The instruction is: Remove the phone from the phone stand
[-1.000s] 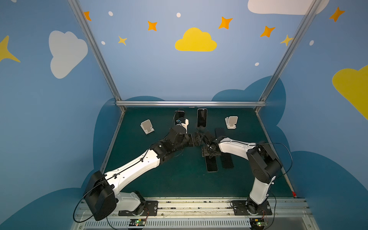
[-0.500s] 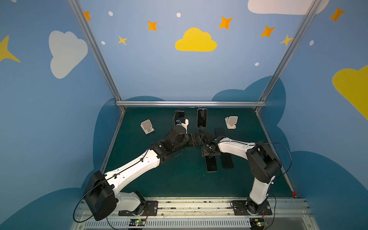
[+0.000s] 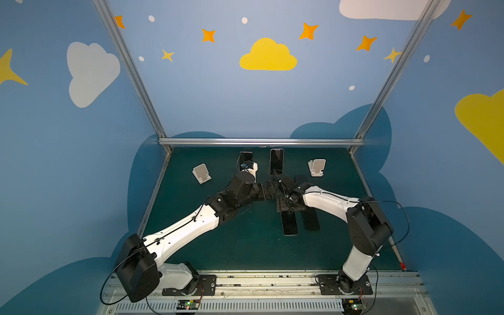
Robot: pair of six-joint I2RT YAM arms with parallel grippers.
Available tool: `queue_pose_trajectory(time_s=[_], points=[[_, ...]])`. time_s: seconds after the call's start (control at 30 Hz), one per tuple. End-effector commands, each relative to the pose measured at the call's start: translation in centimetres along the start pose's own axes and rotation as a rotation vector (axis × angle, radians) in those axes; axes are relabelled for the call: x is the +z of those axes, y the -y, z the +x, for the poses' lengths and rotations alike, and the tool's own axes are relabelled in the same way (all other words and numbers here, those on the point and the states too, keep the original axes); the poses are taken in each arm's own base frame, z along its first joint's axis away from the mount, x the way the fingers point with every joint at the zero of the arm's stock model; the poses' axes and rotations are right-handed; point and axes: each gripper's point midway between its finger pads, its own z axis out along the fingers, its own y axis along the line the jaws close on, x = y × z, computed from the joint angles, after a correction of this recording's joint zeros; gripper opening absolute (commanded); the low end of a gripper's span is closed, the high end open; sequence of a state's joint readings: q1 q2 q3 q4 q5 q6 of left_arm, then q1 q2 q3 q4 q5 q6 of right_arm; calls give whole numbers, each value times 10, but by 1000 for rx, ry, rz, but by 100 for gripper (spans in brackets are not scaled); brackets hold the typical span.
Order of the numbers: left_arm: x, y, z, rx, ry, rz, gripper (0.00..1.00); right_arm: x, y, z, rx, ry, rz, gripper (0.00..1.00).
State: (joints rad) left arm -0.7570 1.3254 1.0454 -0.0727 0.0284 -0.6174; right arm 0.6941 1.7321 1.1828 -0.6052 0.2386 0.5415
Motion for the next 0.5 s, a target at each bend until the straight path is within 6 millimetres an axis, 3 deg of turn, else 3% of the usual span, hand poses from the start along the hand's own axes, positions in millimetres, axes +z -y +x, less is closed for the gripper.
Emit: queue_pose_trajectory(time_s=[0.0, 0.17, 0.27, 0.33, 0.47], points=[[-14, 3, -19, 17, 56, -10, 100, -41, -2, -19, 21, 76, -48, 88], [-9, -9, -17, -4, 53, -60, 100, -82, 11, -37, 64, 186, -45, 88], [5, 1, -2, 47, -47, -17, 100, -102, 24, -41, 70, 247, -36, 89], [14, 8, 11, 77, -131, -5, 100, -105, 31, -34, 90, 247, -58, 89], [27, 1, 33, 233, -165, -144, 100, -104, 54, -12, 103, 253, -43, 89]])
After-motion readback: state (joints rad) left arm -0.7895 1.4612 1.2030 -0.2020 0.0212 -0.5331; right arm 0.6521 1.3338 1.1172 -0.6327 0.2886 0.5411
